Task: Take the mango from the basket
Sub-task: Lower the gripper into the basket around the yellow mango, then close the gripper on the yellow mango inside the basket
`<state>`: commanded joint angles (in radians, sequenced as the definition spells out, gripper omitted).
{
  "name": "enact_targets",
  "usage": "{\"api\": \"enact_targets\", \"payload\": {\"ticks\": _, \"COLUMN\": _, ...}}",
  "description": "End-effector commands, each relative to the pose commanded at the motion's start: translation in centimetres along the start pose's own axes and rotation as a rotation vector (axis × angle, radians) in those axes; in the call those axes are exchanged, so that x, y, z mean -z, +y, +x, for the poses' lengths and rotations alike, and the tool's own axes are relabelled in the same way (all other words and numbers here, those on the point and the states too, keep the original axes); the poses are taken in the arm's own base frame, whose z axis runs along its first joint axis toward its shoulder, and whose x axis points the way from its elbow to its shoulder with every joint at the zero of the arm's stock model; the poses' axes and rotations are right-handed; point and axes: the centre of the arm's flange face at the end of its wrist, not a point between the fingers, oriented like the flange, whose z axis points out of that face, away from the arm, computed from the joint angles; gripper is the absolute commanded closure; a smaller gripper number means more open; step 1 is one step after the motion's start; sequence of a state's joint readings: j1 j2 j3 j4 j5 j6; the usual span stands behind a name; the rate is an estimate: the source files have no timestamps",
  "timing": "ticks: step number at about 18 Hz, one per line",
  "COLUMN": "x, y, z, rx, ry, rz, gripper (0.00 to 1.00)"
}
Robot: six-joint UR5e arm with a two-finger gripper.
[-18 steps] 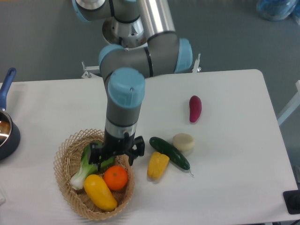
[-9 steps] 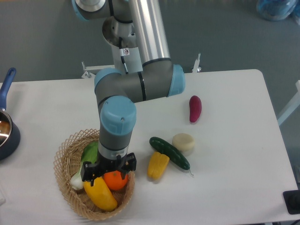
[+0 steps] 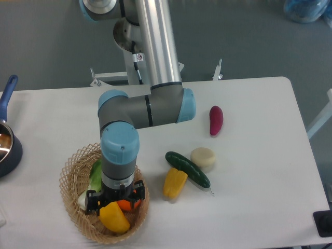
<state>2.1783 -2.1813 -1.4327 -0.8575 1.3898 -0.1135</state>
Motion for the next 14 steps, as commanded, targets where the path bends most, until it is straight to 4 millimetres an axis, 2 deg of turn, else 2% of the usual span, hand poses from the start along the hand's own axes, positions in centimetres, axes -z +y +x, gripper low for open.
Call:
{"api": "enact_targets", "payload": {"ticks": 3, "x": -1.7, "y": 0.3, "z": -0.4, "rx": 0.004, "ry": -0.006, "rz": -0.028, "gripper": 0.0}}
{"api": "enact_targets", "payload": {"ticks": 6, "x": -1.7, "y": 0.3, "z": -0.4, "rx": 0.003, "ry": -0.005, "rz": -0.027, "gripper": 0.0}}
{"api": "enact_targets", "payload": {"ticks": 14, "x": -3.5, "y": 0.2, "z": -0.1, "rx": 0.0, "ry": -0.006, "rz": -0.04, "gripper": 0.0}}
